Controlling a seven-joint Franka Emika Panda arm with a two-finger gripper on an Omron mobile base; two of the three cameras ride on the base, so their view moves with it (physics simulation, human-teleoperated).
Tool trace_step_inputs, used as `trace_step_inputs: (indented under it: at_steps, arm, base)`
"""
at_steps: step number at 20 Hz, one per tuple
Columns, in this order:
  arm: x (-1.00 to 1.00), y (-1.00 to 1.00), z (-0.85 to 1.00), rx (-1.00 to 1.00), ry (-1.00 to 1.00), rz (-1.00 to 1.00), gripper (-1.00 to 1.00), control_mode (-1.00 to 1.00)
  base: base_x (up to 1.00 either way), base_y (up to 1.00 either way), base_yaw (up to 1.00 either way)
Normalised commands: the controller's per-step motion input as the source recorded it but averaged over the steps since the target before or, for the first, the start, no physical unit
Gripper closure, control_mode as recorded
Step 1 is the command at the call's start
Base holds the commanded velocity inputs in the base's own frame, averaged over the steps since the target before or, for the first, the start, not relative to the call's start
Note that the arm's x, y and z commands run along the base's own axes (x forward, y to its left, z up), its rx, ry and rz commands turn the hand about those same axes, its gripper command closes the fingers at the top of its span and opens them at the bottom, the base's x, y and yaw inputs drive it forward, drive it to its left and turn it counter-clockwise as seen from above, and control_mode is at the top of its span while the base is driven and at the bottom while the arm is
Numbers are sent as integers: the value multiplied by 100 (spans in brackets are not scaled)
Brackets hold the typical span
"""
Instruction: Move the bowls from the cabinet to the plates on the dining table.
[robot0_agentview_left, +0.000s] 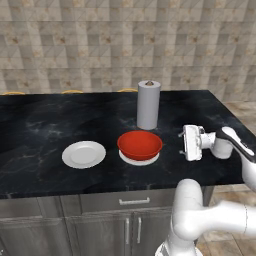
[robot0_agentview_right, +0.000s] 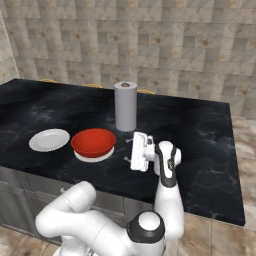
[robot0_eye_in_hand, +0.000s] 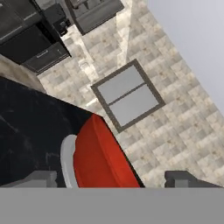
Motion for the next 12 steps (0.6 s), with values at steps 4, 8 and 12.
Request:
trace_step_inputs:
  at_steps: [4, 8, 12]
  arm:
    - [0, 15, 39, -21, -10, 4, -100, -100]
    - [-19, 23, 51, -36, -17, 7, -100, -100]
    - [-44, 10, 31, -53, -26, 10, -100, -100]
  base:
    - [0, 0, 0]
    - [0, 0, 0]
    - [0, 0, 0]
